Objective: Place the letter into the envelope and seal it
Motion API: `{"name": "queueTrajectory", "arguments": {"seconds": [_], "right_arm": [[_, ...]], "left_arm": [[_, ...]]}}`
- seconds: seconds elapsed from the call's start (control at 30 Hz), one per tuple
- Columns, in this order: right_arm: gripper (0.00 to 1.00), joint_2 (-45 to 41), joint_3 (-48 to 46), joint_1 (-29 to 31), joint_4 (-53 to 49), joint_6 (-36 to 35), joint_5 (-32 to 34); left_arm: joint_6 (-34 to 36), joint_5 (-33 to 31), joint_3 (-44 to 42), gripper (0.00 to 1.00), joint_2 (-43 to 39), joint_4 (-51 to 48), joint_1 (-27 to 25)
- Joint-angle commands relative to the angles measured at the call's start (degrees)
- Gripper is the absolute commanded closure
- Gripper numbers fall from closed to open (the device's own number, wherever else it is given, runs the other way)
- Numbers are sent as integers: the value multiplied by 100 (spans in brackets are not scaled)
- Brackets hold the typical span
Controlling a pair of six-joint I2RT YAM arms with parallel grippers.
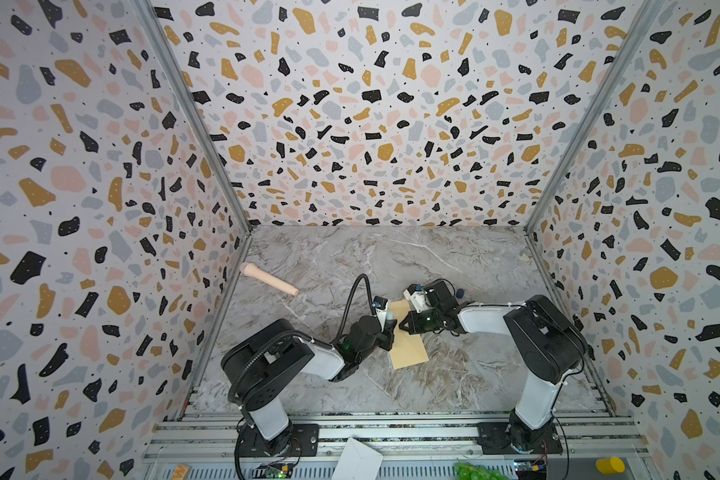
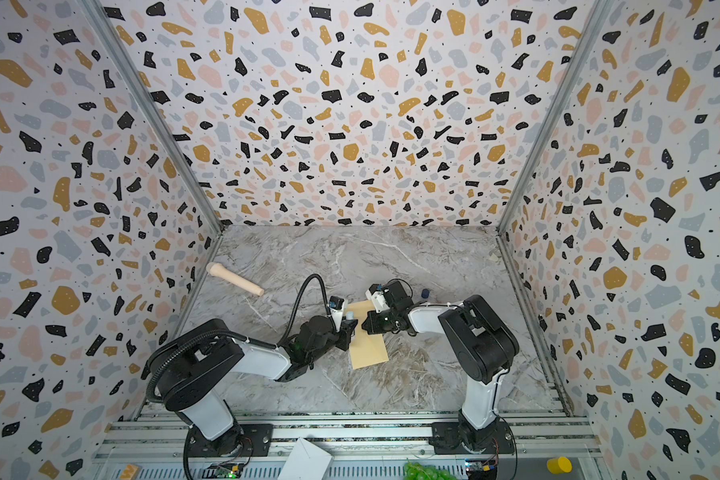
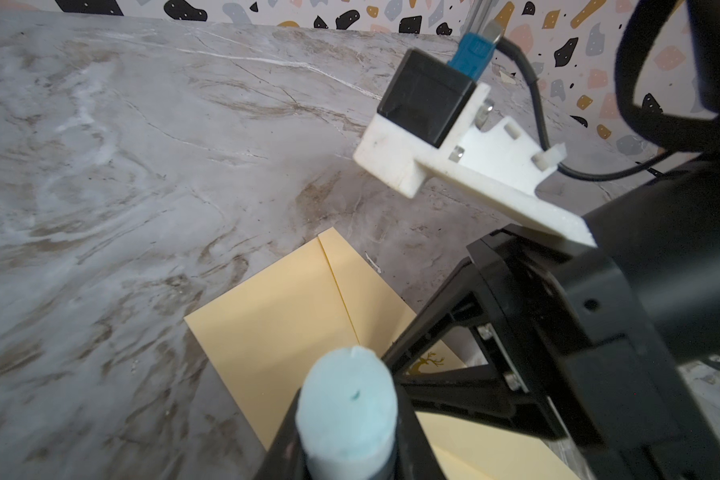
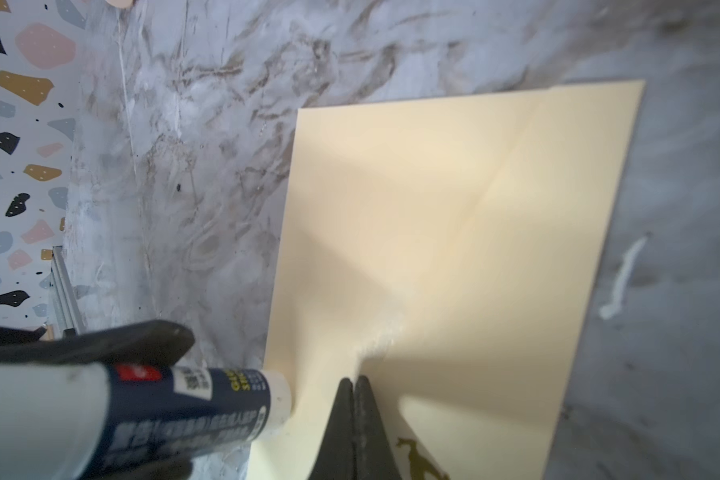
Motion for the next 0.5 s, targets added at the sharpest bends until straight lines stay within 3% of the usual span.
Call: {"name": "queueTrajectory", "arguments": {"seconds": [0.0, 0.27, 0.47], "right_arm": [[100, 229, 291, -144, -352, -163, 238], [100, 507, 635, -316, -412, -174, 260], [100, 294, 426, -281, -177, -126, -129]], "left_arm": [[25, -94, 99, 100, 111, 115, 28], [16, -102, 100, 100, 133, 116, 31], [-18, -98, 103, 100, 159, 117, 26]]}}
